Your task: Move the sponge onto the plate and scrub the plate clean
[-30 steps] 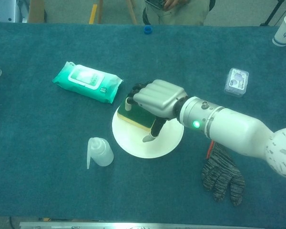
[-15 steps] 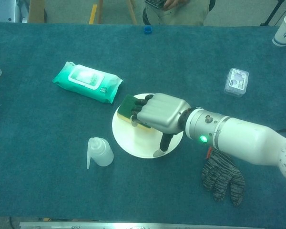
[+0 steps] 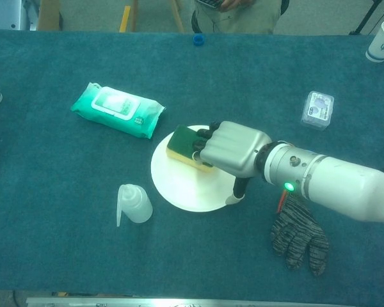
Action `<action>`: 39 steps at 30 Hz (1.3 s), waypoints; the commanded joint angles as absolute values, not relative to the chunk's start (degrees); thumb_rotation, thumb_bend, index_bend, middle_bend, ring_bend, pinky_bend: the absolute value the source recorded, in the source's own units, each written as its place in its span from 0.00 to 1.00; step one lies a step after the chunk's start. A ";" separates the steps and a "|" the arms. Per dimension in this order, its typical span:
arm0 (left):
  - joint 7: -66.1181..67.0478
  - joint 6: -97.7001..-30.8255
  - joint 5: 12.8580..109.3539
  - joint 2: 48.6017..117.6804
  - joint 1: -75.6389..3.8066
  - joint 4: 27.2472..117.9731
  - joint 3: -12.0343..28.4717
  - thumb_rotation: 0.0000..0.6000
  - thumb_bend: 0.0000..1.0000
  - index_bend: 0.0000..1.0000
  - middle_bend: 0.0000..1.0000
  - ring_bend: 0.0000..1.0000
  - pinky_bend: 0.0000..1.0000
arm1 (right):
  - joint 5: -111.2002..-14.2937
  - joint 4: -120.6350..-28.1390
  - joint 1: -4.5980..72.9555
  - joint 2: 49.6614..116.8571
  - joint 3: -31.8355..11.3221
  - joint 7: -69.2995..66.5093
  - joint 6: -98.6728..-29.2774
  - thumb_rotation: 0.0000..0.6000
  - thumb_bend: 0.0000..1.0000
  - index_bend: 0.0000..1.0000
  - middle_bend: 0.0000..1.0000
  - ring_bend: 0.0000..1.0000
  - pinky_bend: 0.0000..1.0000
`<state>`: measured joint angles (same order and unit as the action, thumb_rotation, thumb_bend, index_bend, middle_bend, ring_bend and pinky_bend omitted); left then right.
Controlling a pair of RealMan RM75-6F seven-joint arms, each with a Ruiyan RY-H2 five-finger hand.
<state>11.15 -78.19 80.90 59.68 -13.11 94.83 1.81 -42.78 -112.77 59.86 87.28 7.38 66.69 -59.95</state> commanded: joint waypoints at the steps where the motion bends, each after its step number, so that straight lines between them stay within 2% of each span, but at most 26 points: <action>1: 11.14 -77.96 80.96 59.71 -13.16 94.99 1.85 1.00 0.21 0.04 0.02 0.00 0.08 | -43.70 -113.02 59.53 86.67 7.78 66.27 -61.05 0.64 0.00 0.25 0.15 0.01 0.13; 14: 11.49 -77.42 81.37 59.21 -13.13 96.15 2.03 1.00 0.22 0.04 0.02 0.00 0.08 | -48.87 -115.01 56.74 84.70 8.42 61.11 -63.49 0.65 0.00 0.25 0.15 0.01 0.13; 18: 11.42 -77.23 81.82 59.07 -13.24 96.37 2.04 1.00 0.21 0.04 0.02 0.00 0.08 | -50.58 -114.63 55.06 86.02 7.89 62.47 -67.94 0.68 0.00 0.25 0.15 0.01 0.13; 27: 10.92 -76.85 83.21 59.11 -13.61 96.27 1.95 1.00 0.21 0.04 0.02 0.00 0.08 | -42.58 -114.87 53.74 91.28 4.25 70.81 -76.38 0.70 0.00 0.25 0.15 0.01 0.19; 39: 9.79 -76.13 84.00 59.09 -13.92 95.51 1.82 1.00 0.21 0.04 0.02 0.00 0.08 | -33.42 -108.80 54.91 99.40 -1.35 75.49 -78.96 0.70 0.00 0.25 0.15 0.01 0.19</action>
